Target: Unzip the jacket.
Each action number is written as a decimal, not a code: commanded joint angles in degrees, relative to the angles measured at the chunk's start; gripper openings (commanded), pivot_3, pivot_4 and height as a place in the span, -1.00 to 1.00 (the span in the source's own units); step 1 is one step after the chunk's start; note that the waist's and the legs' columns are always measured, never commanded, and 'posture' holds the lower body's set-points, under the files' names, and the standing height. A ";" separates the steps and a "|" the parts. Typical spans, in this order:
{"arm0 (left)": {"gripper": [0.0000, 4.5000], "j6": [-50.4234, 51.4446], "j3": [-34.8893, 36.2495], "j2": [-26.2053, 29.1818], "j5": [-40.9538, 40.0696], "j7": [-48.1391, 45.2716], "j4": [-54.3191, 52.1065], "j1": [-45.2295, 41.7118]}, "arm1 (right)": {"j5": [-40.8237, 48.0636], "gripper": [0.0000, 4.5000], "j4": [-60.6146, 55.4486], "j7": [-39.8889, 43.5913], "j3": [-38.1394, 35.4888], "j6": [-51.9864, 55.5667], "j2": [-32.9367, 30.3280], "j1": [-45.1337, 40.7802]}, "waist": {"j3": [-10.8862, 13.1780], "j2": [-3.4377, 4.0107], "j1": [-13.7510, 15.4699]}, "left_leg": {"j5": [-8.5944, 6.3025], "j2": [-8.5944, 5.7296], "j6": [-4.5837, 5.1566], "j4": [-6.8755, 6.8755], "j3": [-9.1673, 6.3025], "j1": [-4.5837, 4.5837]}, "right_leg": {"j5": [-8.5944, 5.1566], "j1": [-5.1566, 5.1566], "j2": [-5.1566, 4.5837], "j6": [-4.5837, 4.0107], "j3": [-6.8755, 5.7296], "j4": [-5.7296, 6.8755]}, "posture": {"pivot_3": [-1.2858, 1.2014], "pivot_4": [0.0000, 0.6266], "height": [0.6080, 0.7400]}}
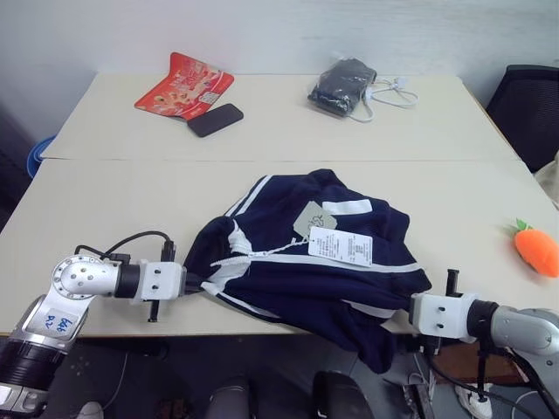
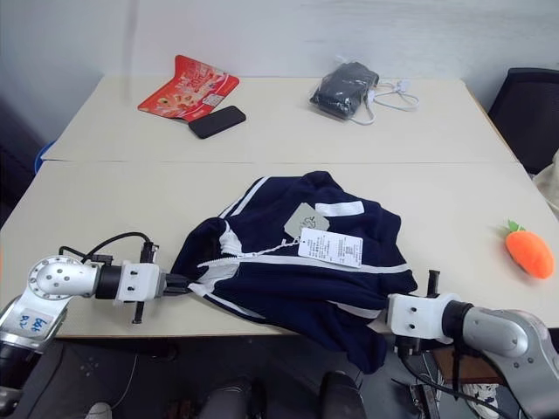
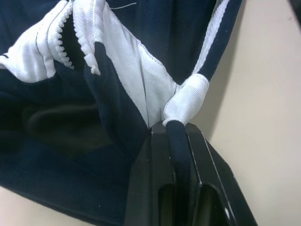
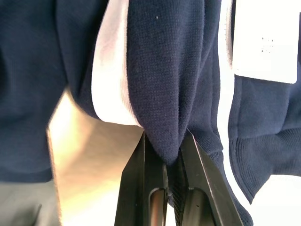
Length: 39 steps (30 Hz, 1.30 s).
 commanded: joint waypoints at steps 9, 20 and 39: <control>0.09 5.67 3.06 3.21 -2.13 -2.74 -2.63 3.87 | 2.72 0.60 0.98 2.85 -3.88 2.22 -0.71 -1.82 | 0.00 0.00 -0.01 | 0.00 0.01 0.00 -0.01 0.03 0.03 | 0.00 0.01 0.01 -0.01 0.01 0.01 | 0.03 -0.52 1.00; 0.98 33.52 11.52 8.87 -20.54 -9.06 -9.39 0.99 | 21.99 1.00 -6.93 13.29 -16.22 17.61 -4.30 -4.81 | 0.02 -0.03 0.20 | 0.00 0.04 0.00 0.01 -0.18 0.01 | 0.00 0.01 0.01 -0.01 0.01 0.02 | 0.03 -0.52 1.00; 1.00 26.69 -10.62 -9.48 -6.21 -12.34 11.16 -32.36 | 17.36 0.29 4.26 8.27 17.54 21.82 8.65 -46.16 | 0.03 -0.06 -0.03 | 0.01 -0.10 -0.03 0.01 0.16 -0.25 | 0.00 -0.20 0.03 0.00 -0.07 0.00 | 0.03 -0.52 1.00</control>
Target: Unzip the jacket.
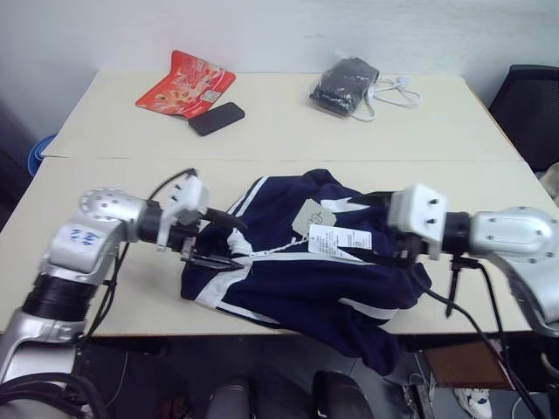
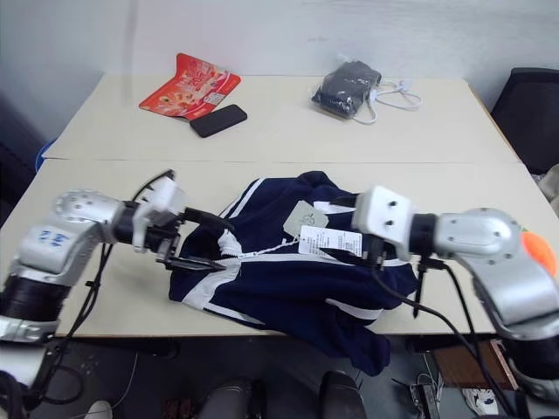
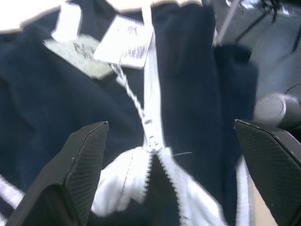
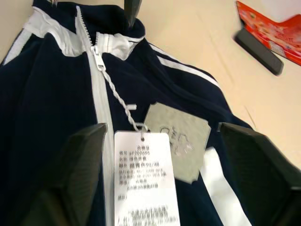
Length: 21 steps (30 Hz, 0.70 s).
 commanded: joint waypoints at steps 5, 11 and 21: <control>1.00 -10.95 -2.31 -6.75 7.44 -1.92 12.61 -6.07 | -7.19 -0.18 7.22 1.71 6.18 -5.45 3.99 -6.50 | 0.01 -0.02 0.05 | 0.00 -0.01 0.00 0.06 -0.06 -0.08 | 0.00 -0.01 -0.01 0.00 -0.07 0.00 | 0.03 -0.52 1.00; 1.00 -13.13 -2.92 -10.52 9.35 -3.81 15.76 -6.87 | -10.15 -0.18 10.50 2.94 7.11 -8.04 4.32 -8.28 | 0.01 -0.02 -0.08 | 0.01 0.00 0.01 0.07 -0.08 -0.07 | 0.01 -0.01 -0.02 0.01 -0.09 0.03 | 0.03 -0.52 1.00; 1.00 -19.73 -5.00 -13.28 15.52 -1.57 23.22 -5.37 | -12.07 -0.18 6.19 0.23 3.76 -5.53 2.84 -2.35 | 0.01 -0.02 0.07 | 0.01 0.00 0.01 0.08 -0.10 -0.06 | 0.01 0.01 -0.03 0.01 -0.10 0.03 | 0.03 -0.52 1.00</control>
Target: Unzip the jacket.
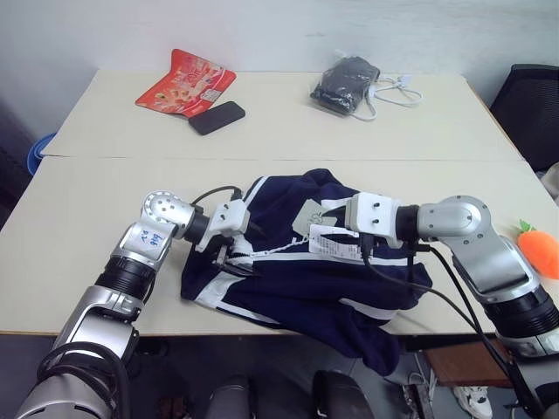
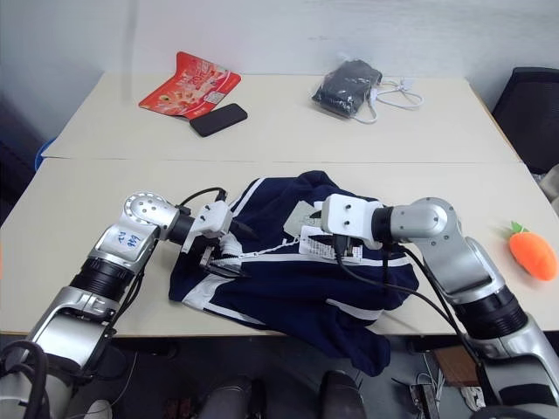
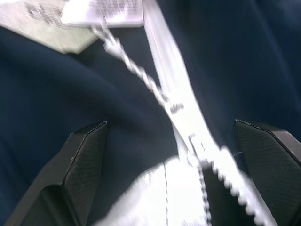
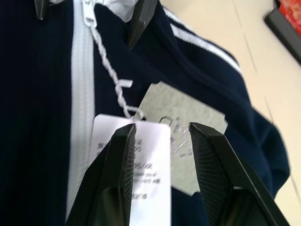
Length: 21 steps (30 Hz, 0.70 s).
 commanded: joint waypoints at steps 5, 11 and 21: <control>1.00 -7.68 -1.32 -3.79 5.46 3.07 9.70 -0.18 | -5.50 0.20 -6.97 -6.26 -2.64 0.74 -0.91 6.44 | -0.03 -0.03 0.26 | 0.00 0.00 0.00 0.03 -0.04 0.06 | 0.00 0.10 -0.02 0.00 -0.03 0.01 | 0.03 -0.52 1.00; 1.00 -9.64 -1.06 -4.43 5.95 3.31 11.65 -0.50 | -10.48 0.77 -6.89 -9.07 -4.62 -3.86 -3.72 13.05 | -0.07 -0.04 0.73 | 0.01 -0.03 0.02 0.07 -0.06 0.16 | 0.00 0.23 -0.05 0.01 -0.03 0.02 | 0.03 -0.52 1.00; 1.00 -9.73 -0.62 -4.58 5.57 3.31 10.77 -0.64 | -15.14 0.77 -4.07 -16.00 -5.75 -7.59 -0.89 14.50 | -0.08 -0.04 0.79 | 0.01 -0.02 0.02 0.07 -0.03 0.21 | 0.01 0.25 -0.05 0.01 -0.01 0.02 | 0.03 -0.52 1.00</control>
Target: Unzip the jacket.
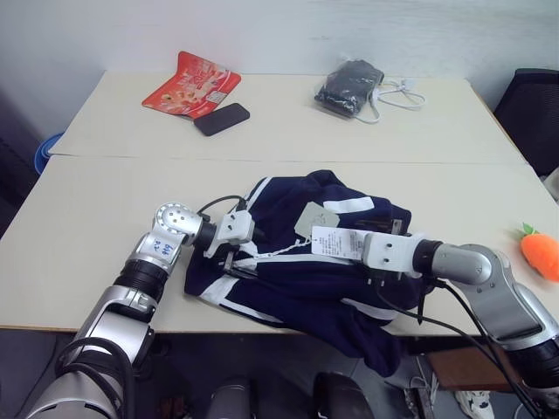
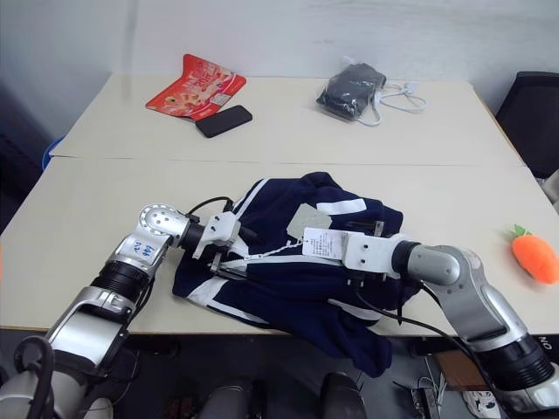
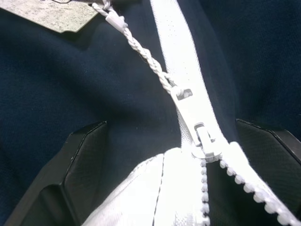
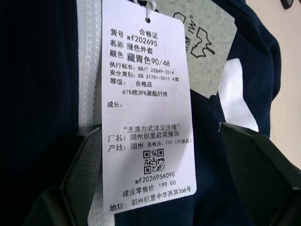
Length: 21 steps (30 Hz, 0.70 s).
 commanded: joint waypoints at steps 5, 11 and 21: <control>1.00 -0.43 -0.96 0.12 2.91 1.05 0.74 0.59 | -1.30 0.77 0.75 -4.22 -1.00 -1.87 4.91 -4.61 | -0.01 0.01 0.01 | 0.00 0.00 0.00 0.00 -0.02 0.00 | 0.00 0.00 0.00 0.00 -0.01 0.01 | 0.03 -0.52 1.00; 1.00 -0.47 -0.86 0.14 2.92 1.19 0.59 0.50 | -5.33 0.77 1.84 -4.70 3.13 -6.60 7.50 -6.53 | -0.01 0.01 0.01 | 0.00 0.00 0.00 0.00 -0.02 0.00 | 0.00 0.00 0.00 0.00 -0.02 0.01 | 0.03 -0.52 1.00; 1.00 -0.15 -0.56 0.53 2.78 1.26 -0.23 0.75 | -14.01 0.77 7.01 -5.61 6.83 -18.78 4.74 -6.50 | -0.01 0.01 -0.09 | 0.01 0.01 0.00 -0.01 -0.02 0.00 | 0.00 0.00 0.01 0.00 -0.02 0.01 | 0.03 -0.52 1.00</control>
